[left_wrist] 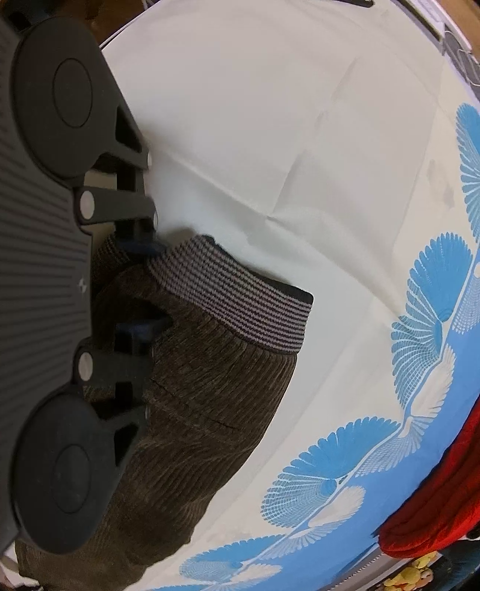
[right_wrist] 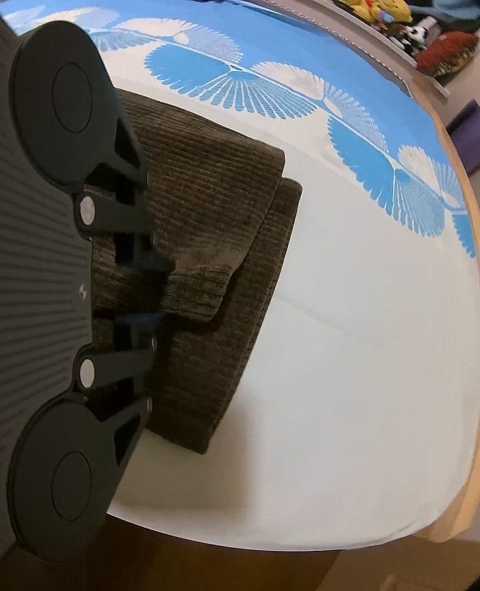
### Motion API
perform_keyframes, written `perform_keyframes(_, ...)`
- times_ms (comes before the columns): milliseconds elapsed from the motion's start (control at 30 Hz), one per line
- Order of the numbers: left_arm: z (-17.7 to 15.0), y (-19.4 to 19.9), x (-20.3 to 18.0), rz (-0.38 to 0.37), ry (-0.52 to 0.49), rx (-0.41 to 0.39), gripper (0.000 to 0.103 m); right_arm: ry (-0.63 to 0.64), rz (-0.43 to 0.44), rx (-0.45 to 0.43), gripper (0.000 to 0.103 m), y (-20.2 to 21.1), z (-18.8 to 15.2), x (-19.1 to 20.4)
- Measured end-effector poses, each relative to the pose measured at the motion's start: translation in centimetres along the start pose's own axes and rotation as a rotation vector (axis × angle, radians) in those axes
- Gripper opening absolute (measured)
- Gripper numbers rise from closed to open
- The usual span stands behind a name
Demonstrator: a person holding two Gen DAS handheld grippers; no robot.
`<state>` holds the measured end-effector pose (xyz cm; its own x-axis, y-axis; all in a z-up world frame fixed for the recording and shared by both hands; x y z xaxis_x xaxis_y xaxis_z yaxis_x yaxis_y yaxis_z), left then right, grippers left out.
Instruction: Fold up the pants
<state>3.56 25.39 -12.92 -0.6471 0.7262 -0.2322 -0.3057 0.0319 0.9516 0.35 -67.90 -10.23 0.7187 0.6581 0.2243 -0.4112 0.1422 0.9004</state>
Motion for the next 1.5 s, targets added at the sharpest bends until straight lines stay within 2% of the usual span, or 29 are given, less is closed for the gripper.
perform_keyframes(33, 0.1, 0.1, -0.1, 0.000, -0.009, -0.008, 0.023, 0.007, 0.007, -0.010, 0.009, 0.2, 0.1, 0.2)
perform_keyframes(100, 0.8, 1.3, -0.3, -0.046, 0.006, -0.048, 0.019, 0.013, 0.028, -0.038, 0.008, 1.0, 0.5, 0.8)
perform_keyframes(167, 2.2, 3.8, -0.6, -0.165, 0.066, -0.141, 0.017, 0.007, 0.120, -0.115, 0.008, 2.8, 1.6, 2.0)
perform_keyframes(200, 3.0, 5.7, -0.7, -0.262, 0.113, -0.201, 0.017, -0.009, 0.191, -0.171, 0.007, 4.2, 2.3, 2.6)
perform_keyframes(233, 3.3, 6.8, -0.8, -0.306, 0.123, -0.238, 0.017, -0.026, 0.264, -0.231, 0.007, 5.8, 3.0, 3.2)
perform_keyframes(267, 3.3, 7.5, -0.9, -0.312, 0.104, -0.269, 0.017, -0.020, 0.326, -0.314, 0.007, 7.8, 3.7, 3.7)
perform_keyframes(300, 3.1, 7.5, -1.0, -0.283, 0.081, -0.271, 0.017, 0.011, 0.337, -0.385, 0.007, 9.5, 4.1, 4.0)
perform_keyframes(333, 2.7, 6.5, -0.8, -0.228, 0.059, -0.233, 0.017, 0.030, 0.315, -0.434, 0.007, 10.6, 4.4, 3.8)
perform_keyframes(367, 1.9, 4.9, -0.4, -0.177, 0.048, -0.157, 0.017, 0.015, 0.278, -0.435, 0.007, 10.8, 4.3, 3.1)
perform_keyframes(400, 1.0, 3.3, 0.1, -0.139, 0.044, -0.069, 0.017, -0.009, 0.234, -0.395, 0.006, 10.1, 4.0, 2.2)
perform_keyframes(433, 0.4, 2.4, 0.3, -0.114, 0.039, -0.024, 0.017, -0.027, 0.169, -0.313, 0.006, 8.7, 3.3, 1.0)
perform_keyframes(533, 0.2, 2.8, -0.1, -0.083, -0.041, -0.052, 0.017, -0.078, 0.016, -0.094, 0.007, 5.0, 0.9, -1.8)
perform_keyframes(600, 0.1, 3.2, -0.1, -0.105, -0.026, -0.044, 0.017, -0.134, 0.014, -0.061, 0.007, 4.3, 0.4, -2.8)
perform_keyframes(733, -0.4, 2.9, -0.1, -0.071, -0.058, -0.013, 0.018, -0.042, -0.005, -0.099, 0.007, 5.1, 0.9, -2.2)
perform_keyframes(833, -1.0, 2.3, 0.3, 0.004, -0.137, 0.006, 0.029, -0.070, -0.072, 0.005, 0.011, 3.2, -0.4, -3.4)
perform_keyframes(867, -0.8, 2.7, 0.6, 0.038, -0.165, -0.027, 0.040, -0.071, -0.083, 0.018, 0.013, 3.1, -0.4, -3.4)
perform_keyframes(900, -0.4, 3.4, 0.6, 0.051, -0.174, -0.069, 0.047, -0.067, -0.095, 0.011, 0.015, 3.2, -0.5, -3.5)
perform_keyframes(967, 0.7, 5.6, 0.6, 0.043, -0.165, -0.197, 0.050, -0.042, -0.131, -0.049, 0.019, 4.5, 0.1, -3.4)
perform_keyframes(1033, 1.2, 7.8, 0.0, -0.027, -0.168, -0.301, 0.049, -0.004, -0.178, -0.148, 0.021, 6.4, 1.0, -3.0)
perform_keyframes(1100, 0.9, 8.3, -1.5, -0.122, -0.195, -0.308, 0.043, 0.038, -0.168, -0.220, 0.026, 7.6, 1.8, -2.3)
perform_keyframes(1133, 0.3, 7.8, -2.4, -0.149, -0.232, -0.279, 0.033, 0.064, -0.131, -0.250, 0.027, 8.0, 2.1, -1.6)
perform_keyframes(1167, -0.3, 7.2, -3.1, -0.151, -0.276, -0.247, 0.027, 0.090, -0.094, -0.264, 0.027, 8.0, 2.2, -1.0)
perform_keyframes(1200, -1.1, 6.1, -3.7, -0.129, -0.338, -0.208, 0.026, 0.125, -0.046, -0.267, 0.027, 7.9, 2.2, -0.2)
perform_keyframes(1233, -2.2, 4.6, -4.1, -0.076, -0.411, -0.154, 0.026, 0.170, 0.008, -0.249, 0.027, 7.5, 2.0, 0.9)
perform_keyframes(1333, -6.2, -1.1, -3.0, 0.169, -0.615, 0.061, 0.025, 0.268, 0.131, -0.149, 0.028, 5.8, 0.4, 3.5)
perform_keyframes(1367, -7.0, -1.3, -3.3, 0.196, -0.690, 0.054, 0.025, 0.298, 0.148, -0.097, 0.030, 5.0, -0.3, 4.0)
perform_keyframes(1400, -7.2, -1.1, -3.7, 0.208, -0.718, 0.046, 0.025, 0.321, 0.136, -0.044, 0.034, 4.2, -1.0, 4.1)
perform_keyframes(1433, -6.9, -0.7, -3.9, 0.201, -0.698, 0.038, 0.025, 0.342, 0.100, 0.019, 0.035, 3.2, -1.8, 4.0)
perform_keyframes(1500, -5.8, 1.2, -5.0, 0.112, -0.645, -0.025, 0.027, 0.358, 0.020, 0.142, 0.035, 1.1, -3.2, 3.3)
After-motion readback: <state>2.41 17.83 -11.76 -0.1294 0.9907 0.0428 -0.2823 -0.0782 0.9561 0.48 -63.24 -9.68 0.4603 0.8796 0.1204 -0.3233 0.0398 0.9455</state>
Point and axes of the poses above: each gripper's, at about its wrist camera, not at the fingertips, and y roughly against the way its jaws point, x to its left, z to its top, the point moved 7 cm from there along -y, roughly the way its jaws point, and after that the axes turned 13 degrees about y, right-handed, at the moved point
